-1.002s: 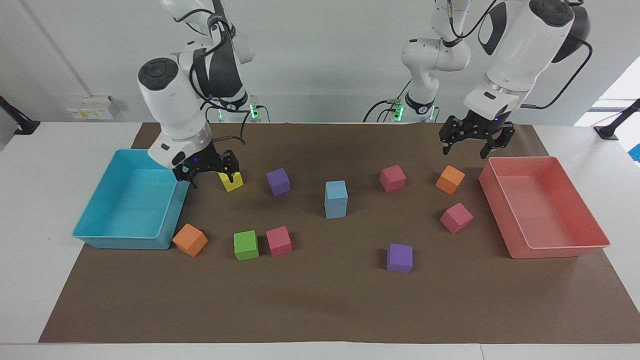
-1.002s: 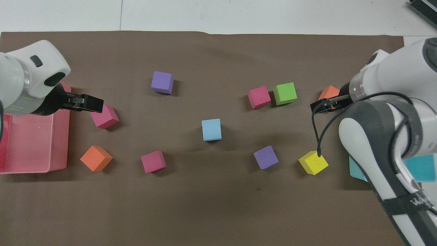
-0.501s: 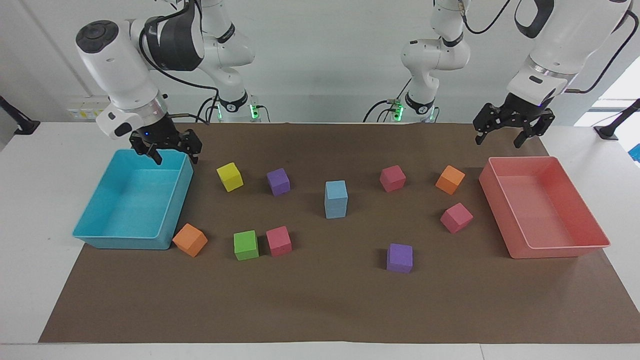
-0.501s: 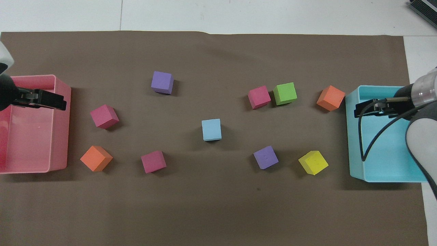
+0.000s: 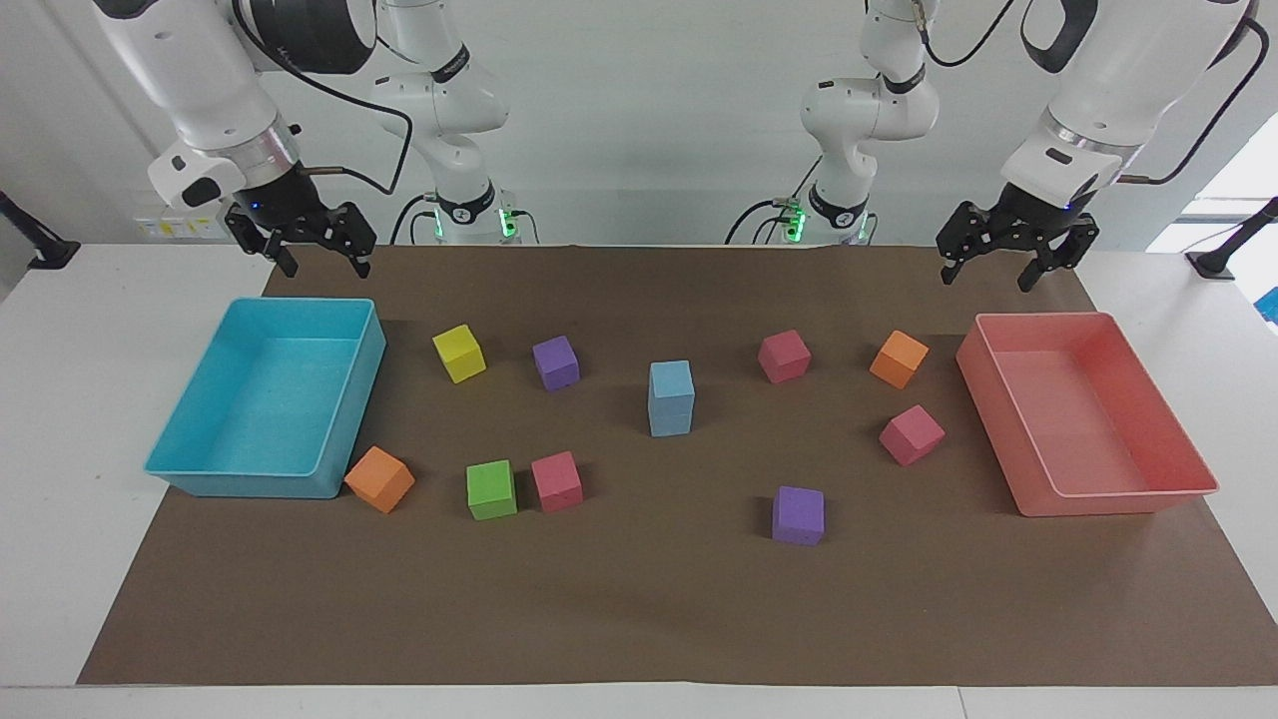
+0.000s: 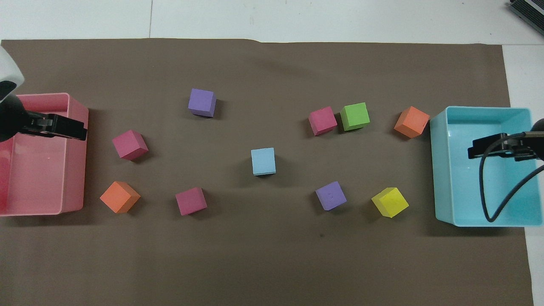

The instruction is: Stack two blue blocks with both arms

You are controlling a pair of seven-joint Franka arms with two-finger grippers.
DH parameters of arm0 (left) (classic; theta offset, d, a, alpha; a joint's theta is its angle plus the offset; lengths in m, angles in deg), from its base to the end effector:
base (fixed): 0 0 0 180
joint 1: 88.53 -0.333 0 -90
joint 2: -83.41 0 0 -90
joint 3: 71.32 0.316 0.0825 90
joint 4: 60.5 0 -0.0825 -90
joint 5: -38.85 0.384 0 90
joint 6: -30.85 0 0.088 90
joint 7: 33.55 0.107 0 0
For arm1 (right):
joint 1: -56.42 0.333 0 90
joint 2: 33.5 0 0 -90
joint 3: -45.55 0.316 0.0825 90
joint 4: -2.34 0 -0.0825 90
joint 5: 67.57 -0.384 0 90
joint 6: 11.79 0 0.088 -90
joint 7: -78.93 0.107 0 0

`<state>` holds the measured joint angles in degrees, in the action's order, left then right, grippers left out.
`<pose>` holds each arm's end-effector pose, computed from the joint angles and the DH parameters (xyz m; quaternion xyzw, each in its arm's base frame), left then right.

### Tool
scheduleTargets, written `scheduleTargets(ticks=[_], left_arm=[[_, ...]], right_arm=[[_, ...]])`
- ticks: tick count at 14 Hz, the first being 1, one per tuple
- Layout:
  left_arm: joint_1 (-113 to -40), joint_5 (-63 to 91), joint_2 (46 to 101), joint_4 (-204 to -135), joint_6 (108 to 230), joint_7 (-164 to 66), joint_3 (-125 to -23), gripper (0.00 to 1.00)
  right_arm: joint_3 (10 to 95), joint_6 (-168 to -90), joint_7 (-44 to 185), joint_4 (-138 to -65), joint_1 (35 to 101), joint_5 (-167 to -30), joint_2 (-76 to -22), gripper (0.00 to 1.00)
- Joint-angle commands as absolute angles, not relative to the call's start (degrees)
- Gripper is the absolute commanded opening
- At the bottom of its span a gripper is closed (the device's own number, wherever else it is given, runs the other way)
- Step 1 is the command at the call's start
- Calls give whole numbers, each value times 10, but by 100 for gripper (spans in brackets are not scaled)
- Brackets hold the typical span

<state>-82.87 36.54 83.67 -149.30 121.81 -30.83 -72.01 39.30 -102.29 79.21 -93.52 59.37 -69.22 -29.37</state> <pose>0.5514 -0.0657 0.6385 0.9964 -0.0791 0.0205 0.0208 0.5308 -0.0296 0.6160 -0.9993 0.0313 0.0105 0.0186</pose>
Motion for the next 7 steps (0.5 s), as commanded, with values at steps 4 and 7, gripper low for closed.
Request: scheduleTargets(ticks=[4, 7], left_arm=[[-833, 366, 846, -1483, 1183, -336, -720, 100], [-832, 382, 863, -1490, 1147, -337, -725, 100]], right_arm=[[411, -984, 788, -898, 596, -658, -272, 100], [410, -981, 780, -893, 596, -646, -273, 100]])
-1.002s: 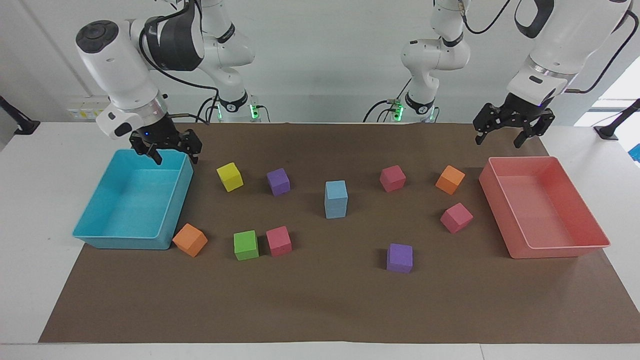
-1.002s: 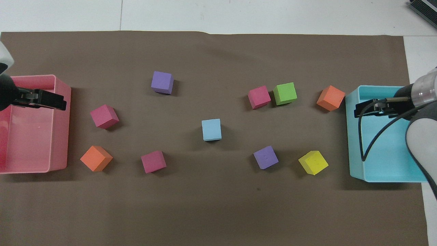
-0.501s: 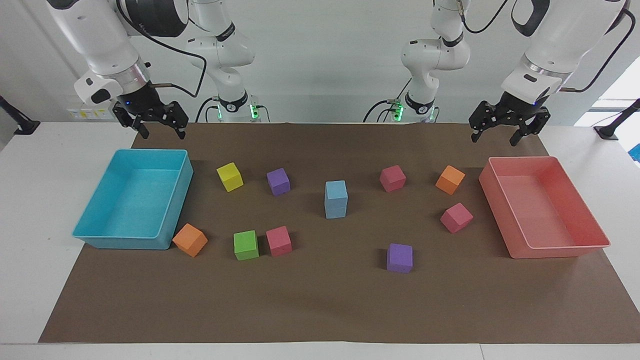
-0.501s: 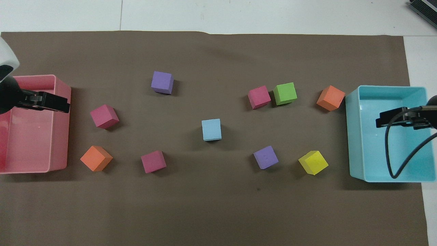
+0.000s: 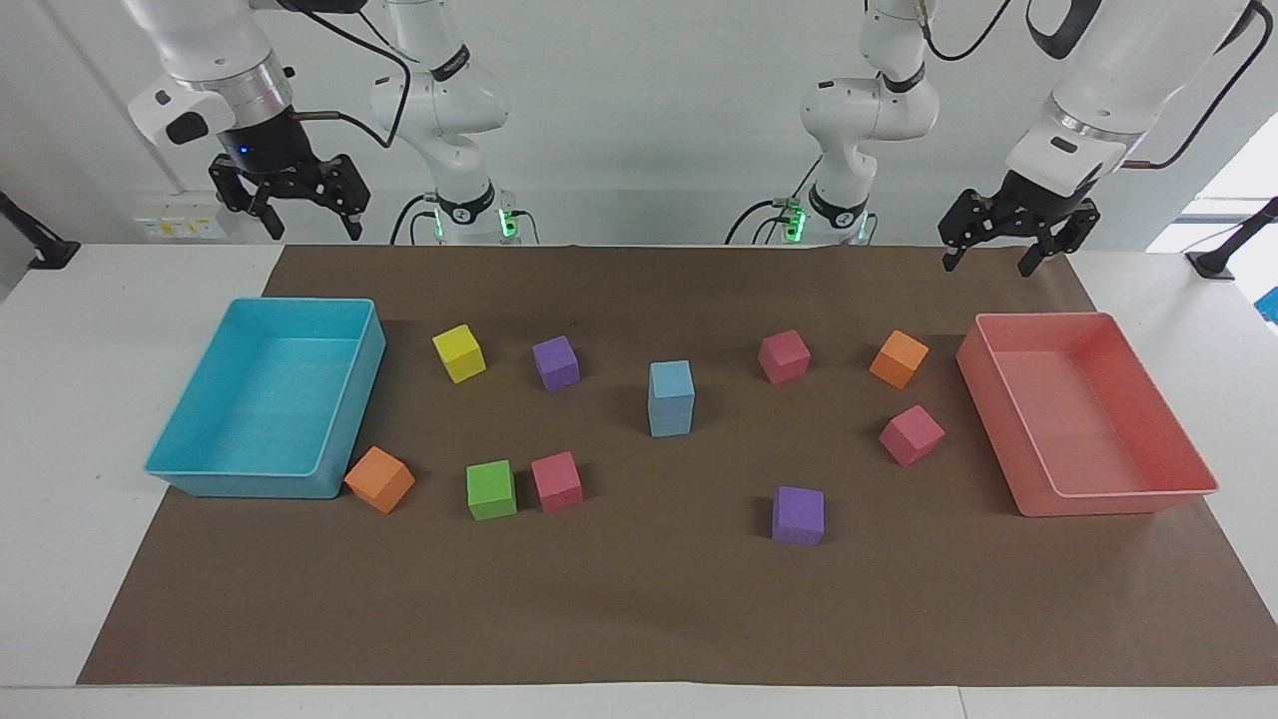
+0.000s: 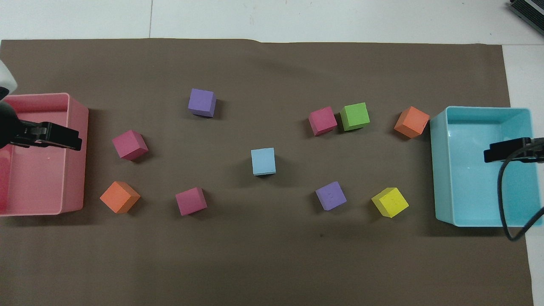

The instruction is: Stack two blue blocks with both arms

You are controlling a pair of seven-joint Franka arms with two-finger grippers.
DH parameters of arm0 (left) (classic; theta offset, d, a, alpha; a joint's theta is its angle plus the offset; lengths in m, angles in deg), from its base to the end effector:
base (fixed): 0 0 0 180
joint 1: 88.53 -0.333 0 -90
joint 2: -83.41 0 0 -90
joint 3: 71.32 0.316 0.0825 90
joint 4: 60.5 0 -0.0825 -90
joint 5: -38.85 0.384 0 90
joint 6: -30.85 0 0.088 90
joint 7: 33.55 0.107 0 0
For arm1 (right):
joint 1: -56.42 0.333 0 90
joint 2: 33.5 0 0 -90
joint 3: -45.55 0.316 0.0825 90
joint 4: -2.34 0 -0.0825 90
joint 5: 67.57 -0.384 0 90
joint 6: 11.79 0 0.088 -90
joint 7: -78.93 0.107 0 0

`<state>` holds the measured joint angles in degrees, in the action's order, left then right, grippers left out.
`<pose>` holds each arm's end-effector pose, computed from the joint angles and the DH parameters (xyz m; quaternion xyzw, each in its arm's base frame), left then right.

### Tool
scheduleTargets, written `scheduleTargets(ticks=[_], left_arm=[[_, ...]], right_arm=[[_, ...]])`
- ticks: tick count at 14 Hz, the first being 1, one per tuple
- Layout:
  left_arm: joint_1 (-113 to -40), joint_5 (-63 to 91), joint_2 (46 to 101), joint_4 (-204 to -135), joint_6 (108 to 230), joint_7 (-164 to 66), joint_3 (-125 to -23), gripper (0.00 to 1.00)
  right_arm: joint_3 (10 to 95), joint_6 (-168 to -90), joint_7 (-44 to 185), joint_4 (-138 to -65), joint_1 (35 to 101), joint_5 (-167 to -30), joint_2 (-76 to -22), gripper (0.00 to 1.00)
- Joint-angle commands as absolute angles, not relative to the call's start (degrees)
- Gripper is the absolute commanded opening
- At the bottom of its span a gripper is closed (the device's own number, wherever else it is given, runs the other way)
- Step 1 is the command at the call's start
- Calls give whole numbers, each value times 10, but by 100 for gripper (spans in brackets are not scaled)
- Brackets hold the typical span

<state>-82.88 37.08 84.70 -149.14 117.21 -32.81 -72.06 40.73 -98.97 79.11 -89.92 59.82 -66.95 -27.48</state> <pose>0.5375 -0.0638 0.6425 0.9979 -0.0630 -0.0094 0.0148 0.5163 -0.0166 0.6577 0.9999 -0.0141 0.0080 0.0011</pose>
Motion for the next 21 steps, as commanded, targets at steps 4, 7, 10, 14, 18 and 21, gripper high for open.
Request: scheduleTargets(ticks=[4, 7, 10, 14, 18, 21], left_arm=[[-833, 383, 864, -1490, 1140, -337, -725, 100], [-831, 384, 863, -1489, 1139, -338, -724, 100], [-831, 384, 864, -1489, 1141, -366, -725, 100], [-832, 384, 863, -1489, 1143, -372, -725, 100], [-834, 382, 863, -1489, 1146, -374, -725, 100], [-835, 382, 863, -1489, 1149, -375, -725, 100]], right_arm=[[408, -948, 782, -876, 594, -642, -271, 100], [403, -951, 778, -877, 590, -685, -270, 100], [404, -956, 764, -879, 591, -684, -270, 100], [404, -956, 766, -883, 592, -680, -268, 100], [404, -958, 767, -882, 592, -678, -269, 100], [404, -962, 768, -882, 594, -678, -269, 100]])
